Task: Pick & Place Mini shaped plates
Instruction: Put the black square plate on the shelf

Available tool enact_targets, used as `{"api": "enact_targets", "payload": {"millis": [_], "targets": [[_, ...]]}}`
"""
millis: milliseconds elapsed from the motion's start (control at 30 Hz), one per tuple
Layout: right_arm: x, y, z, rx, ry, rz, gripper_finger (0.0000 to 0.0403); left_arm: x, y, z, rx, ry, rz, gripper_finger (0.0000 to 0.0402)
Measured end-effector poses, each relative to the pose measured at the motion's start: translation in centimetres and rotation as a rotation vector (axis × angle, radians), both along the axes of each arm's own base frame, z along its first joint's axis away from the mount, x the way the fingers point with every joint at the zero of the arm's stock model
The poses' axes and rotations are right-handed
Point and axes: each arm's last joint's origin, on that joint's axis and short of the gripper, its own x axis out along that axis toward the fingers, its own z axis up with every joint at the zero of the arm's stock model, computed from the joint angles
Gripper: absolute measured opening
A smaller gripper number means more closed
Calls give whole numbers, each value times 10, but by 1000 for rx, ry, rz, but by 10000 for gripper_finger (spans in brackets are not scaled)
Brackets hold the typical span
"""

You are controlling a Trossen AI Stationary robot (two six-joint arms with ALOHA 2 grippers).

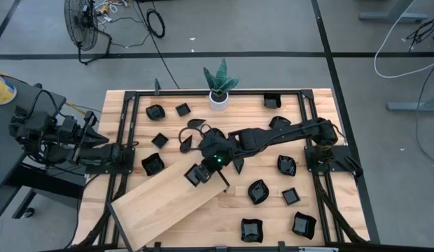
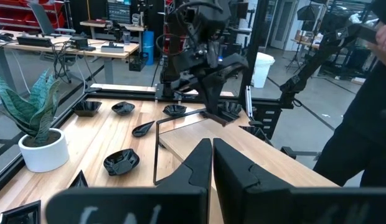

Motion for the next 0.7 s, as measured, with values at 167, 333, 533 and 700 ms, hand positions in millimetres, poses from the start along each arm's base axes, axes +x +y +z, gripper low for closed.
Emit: {"api": "enact_targets", "payload": {"millis": [167,333,533,700], "targets": [[-1,0,-12,24,32,-31,0,0,0,0,0,0,0,18],[-2,1,-20,71,69,-63,0,0,0,0,0,0,0,18],[-2,1,-23,125,88,-125,0,0,0,0,0,0,0,18],[-2,1,-23,126,86,-129,0,0,0,0,0,0,0,18]]}}
